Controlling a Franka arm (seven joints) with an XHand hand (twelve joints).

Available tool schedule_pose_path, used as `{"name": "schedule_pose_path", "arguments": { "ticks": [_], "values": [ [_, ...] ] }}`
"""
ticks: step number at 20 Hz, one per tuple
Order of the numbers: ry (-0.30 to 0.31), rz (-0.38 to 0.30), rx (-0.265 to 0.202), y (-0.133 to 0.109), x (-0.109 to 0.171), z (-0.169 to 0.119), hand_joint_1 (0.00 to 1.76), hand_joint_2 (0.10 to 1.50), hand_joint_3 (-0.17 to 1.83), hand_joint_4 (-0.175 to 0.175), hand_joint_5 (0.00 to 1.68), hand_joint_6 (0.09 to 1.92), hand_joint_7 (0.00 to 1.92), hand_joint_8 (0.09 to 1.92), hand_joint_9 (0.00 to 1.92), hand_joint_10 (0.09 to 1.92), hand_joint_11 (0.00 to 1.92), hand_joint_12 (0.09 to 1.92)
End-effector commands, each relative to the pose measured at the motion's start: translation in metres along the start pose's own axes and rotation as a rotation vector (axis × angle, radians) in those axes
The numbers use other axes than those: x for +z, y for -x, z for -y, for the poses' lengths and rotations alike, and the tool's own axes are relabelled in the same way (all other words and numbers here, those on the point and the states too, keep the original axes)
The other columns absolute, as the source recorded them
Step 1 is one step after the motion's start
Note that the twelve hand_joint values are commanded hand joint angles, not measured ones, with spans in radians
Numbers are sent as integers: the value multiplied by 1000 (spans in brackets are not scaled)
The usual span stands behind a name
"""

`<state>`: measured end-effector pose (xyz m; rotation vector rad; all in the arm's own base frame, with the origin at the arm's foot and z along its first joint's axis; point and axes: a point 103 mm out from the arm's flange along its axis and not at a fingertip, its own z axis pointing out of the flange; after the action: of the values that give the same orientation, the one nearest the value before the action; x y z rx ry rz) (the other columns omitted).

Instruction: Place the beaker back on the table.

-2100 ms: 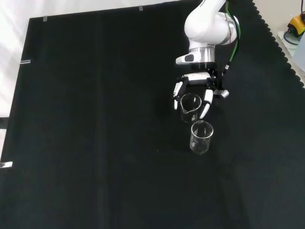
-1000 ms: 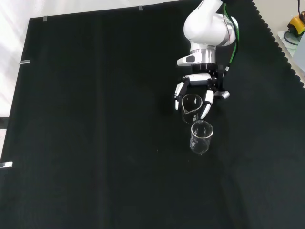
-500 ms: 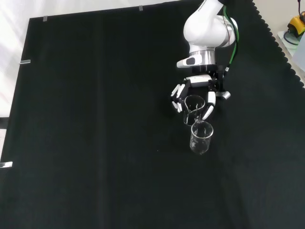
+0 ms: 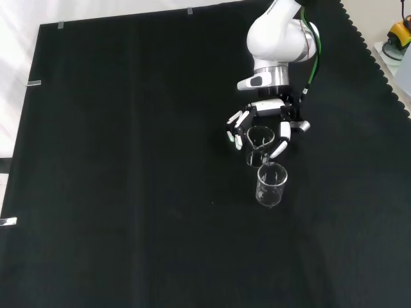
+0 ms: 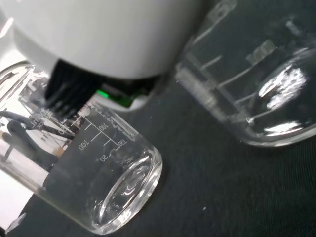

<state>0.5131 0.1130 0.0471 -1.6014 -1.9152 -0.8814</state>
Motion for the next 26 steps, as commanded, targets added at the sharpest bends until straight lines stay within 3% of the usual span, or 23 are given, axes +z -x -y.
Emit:
{"name": "schedule_pose_path", "arguments": {
  "ticks": [1,5,13,20,26],
  "values": [
    [-9,19,-18,-2,-2,-1,1181,283,1087,-3,561,895,1073,87,823,554,275,1311],
    [-13,32,-25,-4,-3,-1,1155,275,1078,-17,438,798,998,87,735,603,193,1329],
    [-34,54,-40,-6,-5,0,1115,266,1052,-30,384,682,952,87,682,631,143,1336],
    [-132,98,-53,-9,-2,-4,1067,265,1016,-39,348,568,855,87,585,659,25,1359],
    [-149,89,-59,-8,-1,-3,1014,270,967,-45,327,409,755,87,486,689,0,1271]
  ]
}}
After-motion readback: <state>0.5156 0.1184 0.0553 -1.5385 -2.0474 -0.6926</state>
